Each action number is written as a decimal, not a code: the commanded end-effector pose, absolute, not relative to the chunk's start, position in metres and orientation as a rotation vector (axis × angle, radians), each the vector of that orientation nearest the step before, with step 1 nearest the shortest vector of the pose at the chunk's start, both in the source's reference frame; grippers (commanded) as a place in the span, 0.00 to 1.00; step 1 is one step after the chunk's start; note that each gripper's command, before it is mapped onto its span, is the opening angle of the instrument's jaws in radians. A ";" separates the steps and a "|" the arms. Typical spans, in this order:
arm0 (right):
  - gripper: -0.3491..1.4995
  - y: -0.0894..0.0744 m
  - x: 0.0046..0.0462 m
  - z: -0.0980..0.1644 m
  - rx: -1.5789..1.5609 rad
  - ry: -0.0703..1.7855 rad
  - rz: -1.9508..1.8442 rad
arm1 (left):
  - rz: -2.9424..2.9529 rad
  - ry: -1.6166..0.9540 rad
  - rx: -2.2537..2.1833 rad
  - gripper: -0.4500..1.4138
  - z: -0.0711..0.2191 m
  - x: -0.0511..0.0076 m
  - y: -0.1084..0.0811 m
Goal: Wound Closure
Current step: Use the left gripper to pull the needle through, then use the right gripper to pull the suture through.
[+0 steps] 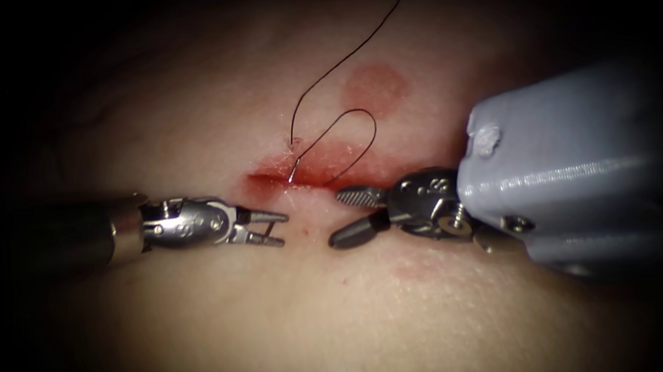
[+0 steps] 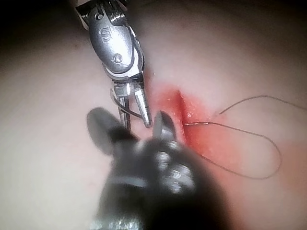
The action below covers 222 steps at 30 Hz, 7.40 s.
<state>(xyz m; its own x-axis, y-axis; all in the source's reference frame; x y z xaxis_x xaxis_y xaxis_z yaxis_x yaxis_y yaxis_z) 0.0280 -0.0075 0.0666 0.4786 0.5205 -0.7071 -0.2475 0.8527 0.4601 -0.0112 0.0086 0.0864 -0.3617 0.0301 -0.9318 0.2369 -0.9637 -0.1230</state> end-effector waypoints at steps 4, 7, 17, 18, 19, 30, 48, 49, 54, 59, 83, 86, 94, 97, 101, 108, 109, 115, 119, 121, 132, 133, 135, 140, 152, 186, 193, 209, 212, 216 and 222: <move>0.94 -0.008 0.0285 0.067 0.316 0.965 0.478 | -2.445 0.384 1.707 0.36 0.087 -0.0118 0.008; 0.94 -0.008 0.0284 0.067 0.314 0.968 0.478 | -2.439 0.389 1.708 0.32 0.086 -0.0119 0.008; 0.93 -0.008 0.0285 0.067 0.317 0.967 0.484 | -2.601 0.644 1.762 0.05 0.086 -0.0115 0.008; 0.93 -0.008 0.0285 0.067 0.317 0.967 0.484 | -2.618 0.678 1.770 0.05 0.086 -0.0115 0.008; 0.93 -0.008 0.0285 0.067 0.320 0.966 0.489 | -2.632 0.706 1.777 0.05 0.085 -0.0115 0.009; 0.92 -0.008 0.0285 0.067 0.351 0.966 0.522 | -2.688 1.049 1.805 0.05 0.082 -0.0117 0.008; 0.86 -0.009 0.0285 0.066 0.468 0.936 0.552 | -2.543 1.638 1.704 0.05 0.073 -0.0110 0.007; 0.85 -0.009 0.0285 0.066 0.470 0.937 0.549 | -2.532 1.651 1.700 0.05 0.073 -0.0110 0.007; 0.85 -0.009 0.0283 0.066 0.478 0.937 0.555 | -2.496 1.578 1.731 0.05 0.071 -0.0109 0.007; 0.84 -0.009 0.0280 0.066 0.481 0.932 0.551 | -2.460 1.374 1.781 0.05 0.069 -0.0108 0.008; 0.83 -0.009 0.0278 0.066 0.483 0.932 0.550 | -2.590 0.234 2.007 0.05 0.065 -0.0112 0.015; 0.83 -0.009 0.0278 0.066 0.487 0.930 0.556 | -2.607 0.180 2.000 0.05 0.064 -0.0111 0.016; 0.83 -0.009 0.0277 0.066 0.491 0.936 0.558 | -2.624 0.014 2.005 0.05 0.063 -0.0108 0.018; 0.83 -0.009 0.0277 0.066 0.491 0.936 0.558 | -2.627 -0.040 2.019 0.05 0.063 -0.0107 0.019; 0.83 -0.009 0.0276 0.066 0.486 0.937 0.562 | -2.620 -0.115 2.034 0.05 0.062 -0.0106 0.020; 0.83 -0.008 0.0274 0.066 0.477 0.944 0.571 | -2.603 -0.204 2.068 0.05 0.061 -0.0104 0.022; 0.83 -0.008 0.0274 0.066 0.477 0.944 0.571 | -2.603 -0.212 2.066 0.05 0.061 -0.0104 0.022; 0.83 -0.008 0.0275 0.065 0.467 0.949 0.580 | -2.586 -0.233 2.081 0.05 0.060 -0.0103 0.023; 0.83 -0.008 0.0289 0.066 0.446 0.972 0.603 | -2.583 -0.237 2.099 0.05 0.059 -0.0098 0.023; 0.84 -0.007 0.0298 0.066 0.436 0.985 0.622 | -2.582 -0.242 2.104 0.05 0.059 -0.0095 0.023; 0.87 -0.009 0.0352 0.068 0.299 0.956 0.457 | -2.571 -0.268 2.125 0.05 0.059 -0.0090 0.023; 0.87 -0.009 0.0353 0.069 0.296 0.949 0.449 | -2.572 -0.268 2.125 0.05 0.059 -0.0090 0.023; 0.86 -0.009 0.0354 0.069 0.281 0.928 0.429 | -2.573 -0.268 2.125 0.05 0.059 -0.0090 0.024; 0.86 -0.008 0.0358 0.071 0.214 0.884 0.411 | -2.570 -0.269 2.129 0.05 0.059 -0.0090 0.024; 0.86 -0.008 0.0357 0.072 0.139 0.844 0.424 | -2.562 -0.286 2.148 0.05 0.058 -0.0080 0.024; 0.87 -0.009 0.0376 0.076 0.134 0.855 0.460 | -2.544 -0.294 2.161 0.05 0.057 -0.0081 0.024; 0.91 -0.009 0.0376 0.077 0.129 0.848 0.453 | -2.544 -0.293 2.161 0.05 0.057 -0.0081 0.024; 0.85 -0.009 0.0388 0.080 0.118 0.829 0.487 | -2.544 -0.293 2.162 0.05 0.057 -0.0081 0.024; 0.79 -0.009 0.0389 0.080 0.132 0.831 0.487 | -2.544 -0.293 2.161 0.05 0.057 -0.0081 0.024; 0.27 -0.010 0.0389 0.080 0.187 0.844 0.480 | -2.544 -0.293 2.162 0.05 0.057 -0.0081 0.024; 0.00 -0.010 0.0385 0.079 0.268 0.832 0.452 | -2.544 -0.293 2.162 0.05 0.057 -0.0081 0.024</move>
